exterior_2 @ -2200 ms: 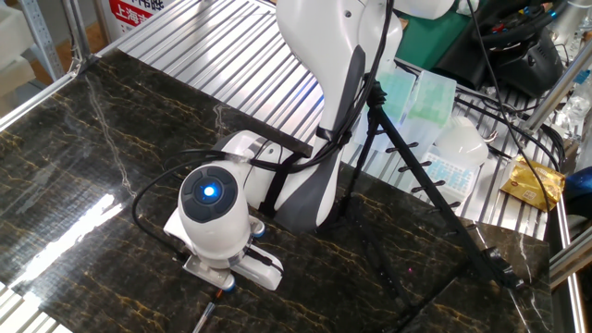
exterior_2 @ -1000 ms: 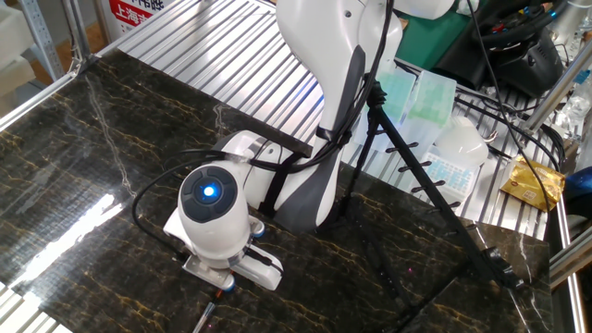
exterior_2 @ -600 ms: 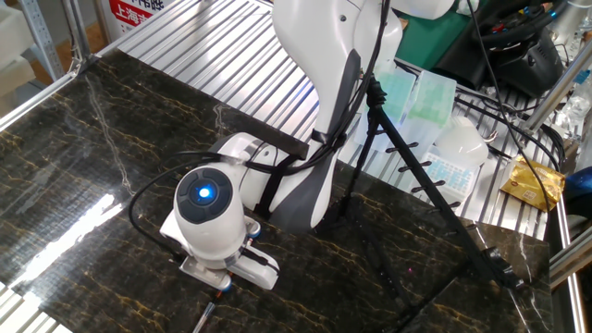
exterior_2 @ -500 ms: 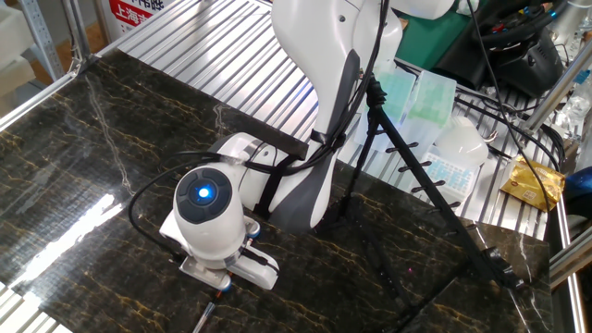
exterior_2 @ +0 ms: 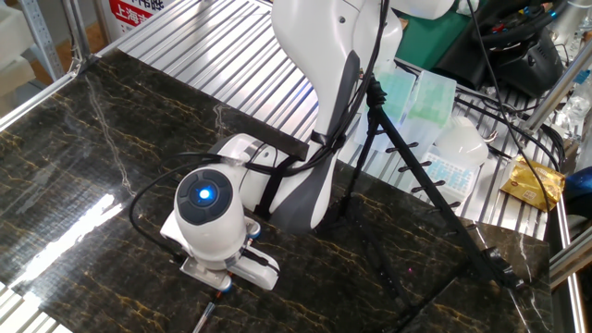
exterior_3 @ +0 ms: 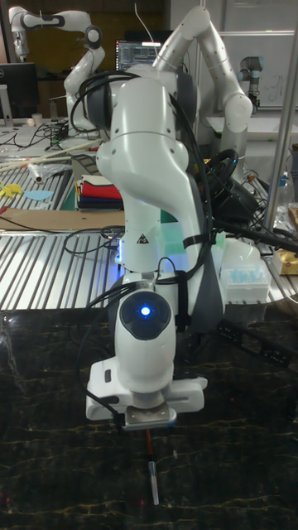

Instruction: Place the brush on the pen rack

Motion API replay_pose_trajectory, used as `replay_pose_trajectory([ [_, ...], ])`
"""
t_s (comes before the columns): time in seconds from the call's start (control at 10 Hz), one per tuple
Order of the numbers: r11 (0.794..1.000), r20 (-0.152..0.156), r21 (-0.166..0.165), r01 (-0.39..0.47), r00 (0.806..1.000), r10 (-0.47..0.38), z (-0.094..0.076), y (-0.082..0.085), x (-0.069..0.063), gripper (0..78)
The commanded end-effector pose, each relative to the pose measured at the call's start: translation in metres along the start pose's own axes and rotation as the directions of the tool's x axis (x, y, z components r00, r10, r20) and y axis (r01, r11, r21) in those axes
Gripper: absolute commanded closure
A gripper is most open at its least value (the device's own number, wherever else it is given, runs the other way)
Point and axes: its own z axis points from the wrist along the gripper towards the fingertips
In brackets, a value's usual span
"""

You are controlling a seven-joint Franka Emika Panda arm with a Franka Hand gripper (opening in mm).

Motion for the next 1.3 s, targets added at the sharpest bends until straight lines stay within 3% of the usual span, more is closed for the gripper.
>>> replay_pose_trajectory([
  [0.1,1.0,0.006,0.004,0.0,1.0,0.0,-0.0015,0.0,-0.0015,0.2],
  [0.9,1.0,0.013,0.007,0.001,1.0,-0.001,0.0007,0.0007,-0.0024,0.2],
  [1.0,1.0,0.013,0.009,0.0,1.0,0.0,0.0007,0.0007,-0.0024,75.5],
  [1.3,1.0,0.013,0.009,0.0,1.0,0.0,0.0007,0.0007,-0.0024,75.5],
])
